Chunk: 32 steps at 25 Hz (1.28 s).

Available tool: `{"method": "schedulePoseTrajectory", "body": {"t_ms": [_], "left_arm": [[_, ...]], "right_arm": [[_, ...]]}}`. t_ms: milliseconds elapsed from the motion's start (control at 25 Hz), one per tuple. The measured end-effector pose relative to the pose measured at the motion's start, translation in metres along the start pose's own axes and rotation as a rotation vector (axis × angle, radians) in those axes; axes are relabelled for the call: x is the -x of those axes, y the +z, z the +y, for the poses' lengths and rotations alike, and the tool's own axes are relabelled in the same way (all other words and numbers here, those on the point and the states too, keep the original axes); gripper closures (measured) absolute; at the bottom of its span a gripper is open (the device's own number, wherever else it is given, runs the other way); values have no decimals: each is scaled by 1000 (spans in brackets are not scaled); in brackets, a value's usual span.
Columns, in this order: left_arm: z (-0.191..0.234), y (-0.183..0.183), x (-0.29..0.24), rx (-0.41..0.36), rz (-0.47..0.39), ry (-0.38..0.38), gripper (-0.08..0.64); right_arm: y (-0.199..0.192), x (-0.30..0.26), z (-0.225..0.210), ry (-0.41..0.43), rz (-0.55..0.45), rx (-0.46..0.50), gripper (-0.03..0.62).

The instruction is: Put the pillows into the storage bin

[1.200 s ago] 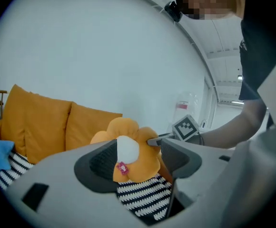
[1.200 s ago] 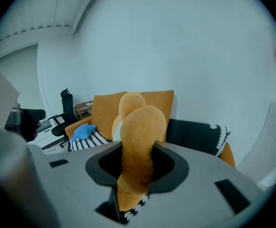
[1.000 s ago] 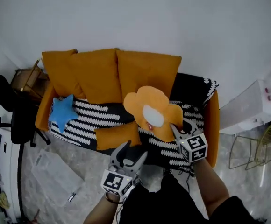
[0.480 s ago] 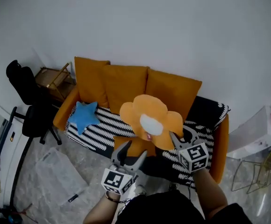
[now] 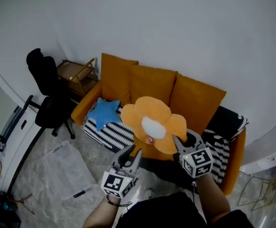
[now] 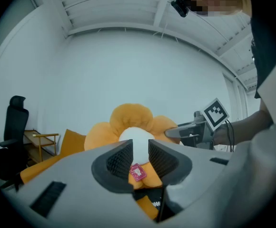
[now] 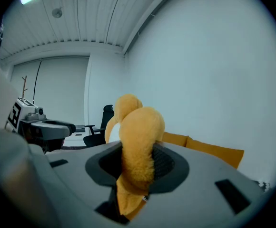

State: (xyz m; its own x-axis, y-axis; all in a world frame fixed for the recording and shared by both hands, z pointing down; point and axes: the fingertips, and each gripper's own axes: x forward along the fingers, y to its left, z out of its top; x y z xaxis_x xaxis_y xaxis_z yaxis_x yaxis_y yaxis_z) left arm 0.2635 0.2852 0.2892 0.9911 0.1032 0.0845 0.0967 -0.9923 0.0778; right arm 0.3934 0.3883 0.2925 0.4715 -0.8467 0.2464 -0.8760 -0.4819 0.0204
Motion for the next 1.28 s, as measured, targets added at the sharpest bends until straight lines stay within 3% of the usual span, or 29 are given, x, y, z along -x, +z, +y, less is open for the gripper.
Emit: {"method": "schedulePoseTrajectory", "body": {"t_ms": [80, 240, 720, 1040, 1280], "left_arm": [[14, -1, 14, 8, 15, 62, 502], [23, -8, 35, 10, 3, 176, 545], [4, -29, 125, 85, 61, 587, 554], [-11, -34, 205, 107, 32, 765, 554], [-8, -43, 270, 142, 12, 862, 554]], "right_arm": [[1, -12, 15, 47, 4, 9, 465], [-4, -30, 36, 167, 14, 24, 465], [-20, -59, 122, 571, 42, 62, 465], [-26, -47, 213, 785, 51, 115, 464], [-24, -36, 284, 876, 50, 151, 463]]}}
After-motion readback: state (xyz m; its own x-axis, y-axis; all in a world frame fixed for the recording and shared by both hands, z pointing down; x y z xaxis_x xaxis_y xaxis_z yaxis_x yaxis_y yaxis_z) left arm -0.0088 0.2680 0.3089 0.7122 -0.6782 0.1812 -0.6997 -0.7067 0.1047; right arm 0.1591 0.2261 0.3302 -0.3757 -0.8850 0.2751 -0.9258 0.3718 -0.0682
